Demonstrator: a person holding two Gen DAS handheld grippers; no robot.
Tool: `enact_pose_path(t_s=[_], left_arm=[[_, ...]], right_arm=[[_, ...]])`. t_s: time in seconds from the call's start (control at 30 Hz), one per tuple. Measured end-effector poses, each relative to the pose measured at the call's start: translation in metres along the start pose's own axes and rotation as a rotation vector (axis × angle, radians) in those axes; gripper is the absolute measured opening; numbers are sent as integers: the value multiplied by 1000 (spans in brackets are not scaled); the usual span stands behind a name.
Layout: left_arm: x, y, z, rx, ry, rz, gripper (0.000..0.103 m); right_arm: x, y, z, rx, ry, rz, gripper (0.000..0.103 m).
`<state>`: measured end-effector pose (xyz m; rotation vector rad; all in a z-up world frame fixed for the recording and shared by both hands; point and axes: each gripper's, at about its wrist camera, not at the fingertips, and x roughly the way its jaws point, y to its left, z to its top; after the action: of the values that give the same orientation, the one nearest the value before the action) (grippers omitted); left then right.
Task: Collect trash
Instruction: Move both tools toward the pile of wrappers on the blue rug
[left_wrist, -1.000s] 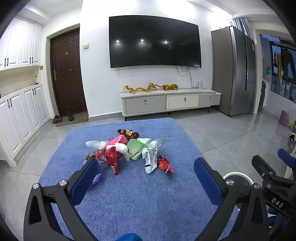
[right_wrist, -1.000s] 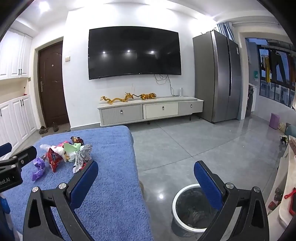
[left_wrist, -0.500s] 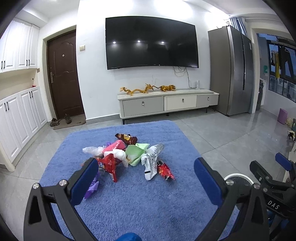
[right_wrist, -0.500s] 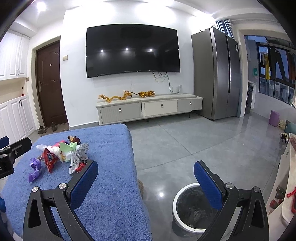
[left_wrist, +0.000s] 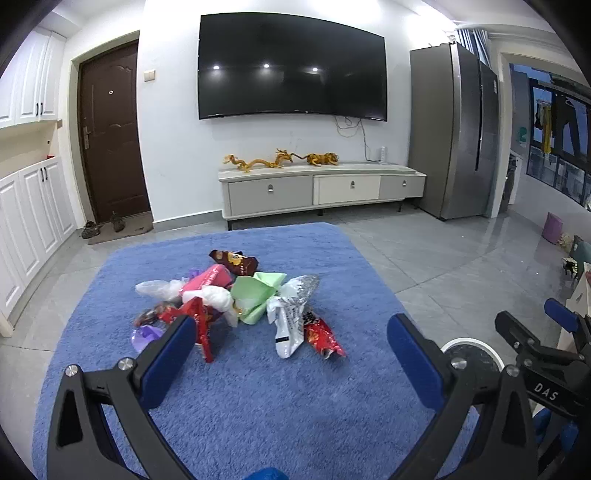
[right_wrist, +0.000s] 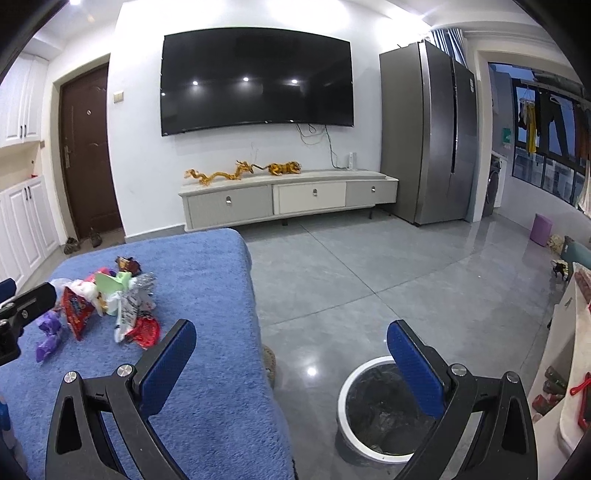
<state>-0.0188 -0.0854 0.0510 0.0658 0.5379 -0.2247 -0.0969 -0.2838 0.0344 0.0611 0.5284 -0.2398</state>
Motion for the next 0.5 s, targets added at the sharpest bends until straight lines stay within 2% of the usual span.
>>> enact_pose_path(t_s=[0.2,0.3,0.4,0.5], left_arm=[[12,-1,1,5,-3,-25,103],[15,1,-1,2,-11,-44,103],[16,3,-4,3,-25,-53,103],[17,8,-7,-7,-44,-63,103]], right_arm=[[9,-2,1,-9,31,-36,103],[14,-1,2,7,43,-22,103],[12,-1,8,12,23,-11,103],[5,-8,24,36,-34,-23,103]])
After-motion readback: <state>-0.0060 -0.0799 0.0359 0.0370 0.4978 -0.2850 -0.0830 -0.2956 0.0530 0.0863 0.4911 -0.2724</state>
